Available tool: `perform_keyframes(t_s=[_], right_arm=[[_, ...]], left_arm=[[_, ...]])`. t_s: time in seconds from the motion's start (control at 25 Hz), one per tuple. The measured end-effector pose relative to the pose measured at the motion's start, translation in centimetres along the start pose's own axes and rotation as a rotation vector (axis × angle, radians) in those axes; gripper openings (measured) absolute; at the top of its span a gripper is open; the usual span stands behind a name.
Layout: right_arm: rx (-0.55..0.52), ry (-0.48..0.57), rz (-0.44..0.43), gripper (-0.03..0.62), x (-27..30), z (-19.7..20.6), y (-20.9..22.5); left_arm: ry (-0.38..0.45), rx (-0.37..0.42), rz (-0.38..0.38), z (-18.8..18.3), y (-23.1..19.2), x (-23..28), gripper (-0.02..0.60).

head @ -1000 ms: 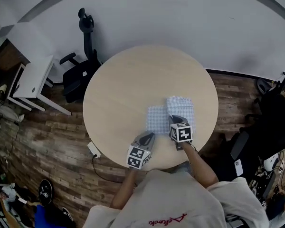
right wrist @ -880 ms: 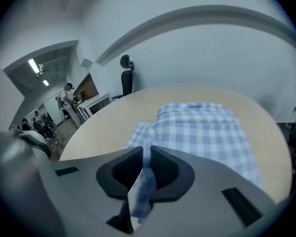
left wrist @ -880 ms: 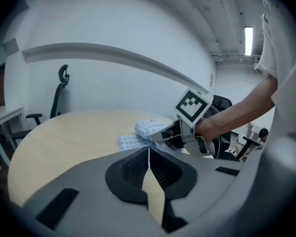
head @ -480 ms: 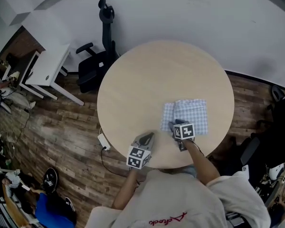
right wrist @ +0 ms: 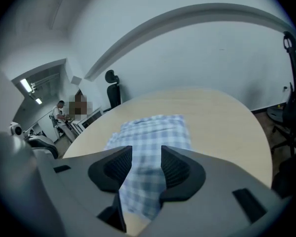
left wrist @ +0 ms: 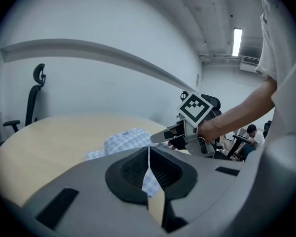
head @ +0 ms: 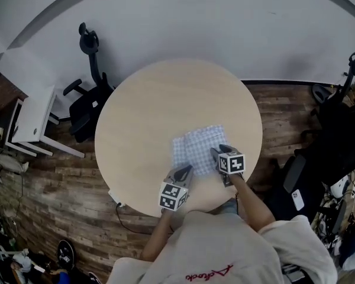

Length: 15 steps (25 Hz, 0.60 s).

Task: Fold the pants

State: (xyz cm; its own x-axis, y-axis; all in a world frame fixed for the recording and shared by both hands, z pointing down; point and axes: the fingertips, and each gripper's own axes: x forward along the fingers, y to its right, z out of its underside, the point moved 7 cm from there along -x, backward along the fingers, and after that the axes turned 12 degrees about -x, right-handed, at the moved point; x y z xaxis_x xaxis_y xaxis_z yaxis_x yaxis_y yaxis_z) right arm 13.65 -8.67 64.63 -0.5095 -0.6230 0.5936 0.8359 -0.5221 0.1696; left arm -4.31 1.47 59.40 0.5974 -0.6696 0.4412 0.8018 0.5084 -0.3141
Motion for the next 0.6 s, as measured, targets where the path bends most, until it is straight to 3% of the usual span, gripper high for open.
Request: perform_keyframes(t_s=[0.24,0.44,0.6], right_arm=[[0.082,-0.073,0.057,0.19,-1.9,3.0,6.0],[0.177,-0.105,-0.047,0.18,-0.7,4.4,6.8],[0.174,-0.109,-0.09,0.067,-0.4,4.2,6.7]], left_arm=[[-0.014,0.017,0.028,-0.9,2.6,3.6,0.037],[-0.01,0.008,-0.011,-1.3,2.8,4.3,0.037],[-0.014,0.001,-0.037,-1.6,2.8,4.4,0.037]])
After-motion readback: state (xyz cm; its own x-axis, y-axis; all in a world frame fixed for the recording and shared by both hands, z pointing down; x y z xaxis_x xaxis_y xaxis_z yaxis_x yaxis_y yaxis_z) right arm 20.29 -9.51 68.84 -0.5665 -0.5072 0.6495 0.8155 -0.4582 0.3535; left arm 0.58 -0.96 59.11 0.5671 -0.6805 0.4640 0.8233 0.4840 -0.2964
